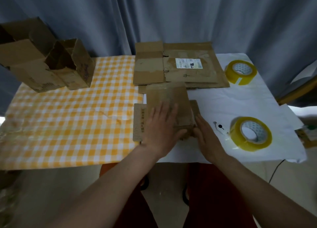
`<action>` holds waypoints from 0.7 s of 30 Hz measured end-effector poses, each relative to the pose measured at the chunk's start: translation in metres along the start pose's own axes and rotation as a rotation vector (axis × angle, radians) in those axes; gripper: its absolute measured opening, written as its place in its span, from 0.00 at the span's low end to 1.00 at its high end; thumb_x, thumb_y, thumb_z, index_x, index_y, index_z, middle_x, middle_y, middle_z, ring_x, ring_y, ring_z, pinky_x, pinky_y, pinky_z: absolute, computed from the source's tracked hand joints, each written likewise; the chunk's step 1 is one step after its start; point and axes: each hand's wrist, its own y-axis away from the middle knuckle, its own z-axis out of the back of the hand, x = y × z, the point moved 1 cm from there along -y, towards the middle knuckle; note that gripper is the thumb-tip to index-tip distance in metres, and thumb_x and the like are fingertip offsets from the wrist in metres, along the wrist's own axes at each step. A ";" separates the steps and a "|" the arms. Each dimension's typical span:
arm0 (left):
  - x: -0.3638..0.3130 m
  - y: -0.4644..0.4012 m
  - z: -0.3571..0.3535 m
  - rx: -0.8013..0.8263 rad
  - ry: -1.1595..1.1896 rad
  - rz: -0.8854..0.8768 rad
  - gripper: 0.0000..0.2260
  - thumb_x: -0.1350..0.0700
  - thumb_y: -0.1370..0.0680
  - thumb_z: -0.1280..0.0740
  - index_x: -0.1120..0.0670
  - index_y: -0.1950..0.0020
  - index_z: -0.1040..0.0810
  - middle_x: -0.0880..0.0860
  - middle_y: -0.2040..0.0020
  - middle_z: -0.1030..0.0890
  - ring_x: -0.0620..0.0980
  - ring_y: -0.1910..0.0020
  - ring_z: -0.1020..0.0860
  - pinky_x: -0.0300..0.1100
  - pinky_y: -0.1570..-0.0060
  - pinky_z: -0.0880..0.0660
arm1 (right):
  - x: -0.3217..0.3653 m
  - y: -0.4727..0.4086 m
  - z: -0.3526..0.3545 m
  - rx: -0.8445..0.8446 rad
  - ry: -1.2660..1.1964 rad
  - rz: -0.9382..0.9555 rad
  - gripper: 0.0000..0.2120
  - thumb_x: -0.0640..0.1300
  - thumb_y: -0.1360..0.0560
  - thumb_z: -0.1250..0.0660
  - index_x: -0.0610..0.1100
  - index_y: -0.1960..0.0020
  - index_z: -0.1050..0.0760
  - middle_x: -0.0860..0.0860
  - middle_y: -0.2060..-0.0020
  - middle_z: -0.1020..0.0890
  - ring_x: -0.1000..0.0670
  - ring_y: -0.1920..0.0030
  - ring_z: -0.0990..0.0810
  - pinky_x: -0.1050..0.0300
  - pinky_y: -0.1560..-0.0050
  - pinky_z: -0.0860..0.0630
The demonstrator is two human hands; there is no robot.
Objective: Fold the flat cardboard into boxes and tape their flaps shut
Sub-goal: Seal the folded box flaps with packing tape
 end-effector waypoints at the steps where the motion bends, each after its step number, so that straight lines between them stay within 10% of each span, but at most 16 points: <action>1: -0.006 -0.001 -0.003 0.031 -0.047 -0.015 0.36 0.32 0.25 0.58 0.48 0.21 0.58 0.54 0.20 0.54 0.55 0.22 0.57 0.54 0.24 0.57 | -0.001 0.000 -0.001 -0.089 -0.034 -0.106 0.23 0.48 0.18 0.48 0.44 0.25 0.42 0.49 0.25 0.41 0.52 0.25 0.43 0.59 0.28 0.47; 10: 0.053 0.045 -0.008 -0.124 0.263 -0.064 0.31 0.35 0.22 0.50 0.44 0.22 0.53 0.48 0.21 0.51 0.53 0.22 0.56 0.51 0.24 0.55 | 0.017 -0.035 -0.008 -0.063 -0.524 -0.680 0.33 0.48 0.23 0.35 0.38 0.25 0.46 0.41 0.29 0.34 0.42 0.32 0.32 0.55 0.34 0.35; 15: 0.080 0.066 -0.002 -0.051 0.474 0.047 0.31 0.33 0.23 0.50 0.39 0.23 0.55 0.44 0.22 0.55 0.46 0.22 0.59 0.46 0.24 0.57 | 0.034 -0.037 -0.021 -0.053 -0.699 -0.746 0.21 0.48 0.25 0.31 0.34 0.40 0.26 0.40 0.47 0.21 0.43 0.49 0.22 0.50 0.47 0.24; 21: 0.078 0.070 0.007 -0.191 0.659 0.363 0.27 0.38 0.22 0.44 0.47 0.25 0.40 0.49 0.34 0.26 0.46 0.34 0.30 0.46 0.34 0.33 | 0.065 -0.029 -0.006 -0.049 -1.200 -0.697 0.05 0.36 0.26 0.32 0.36 0.51 0.25 0.41 0.51 0.21 0.44 0.53 0.21 0.50 0.61 0.19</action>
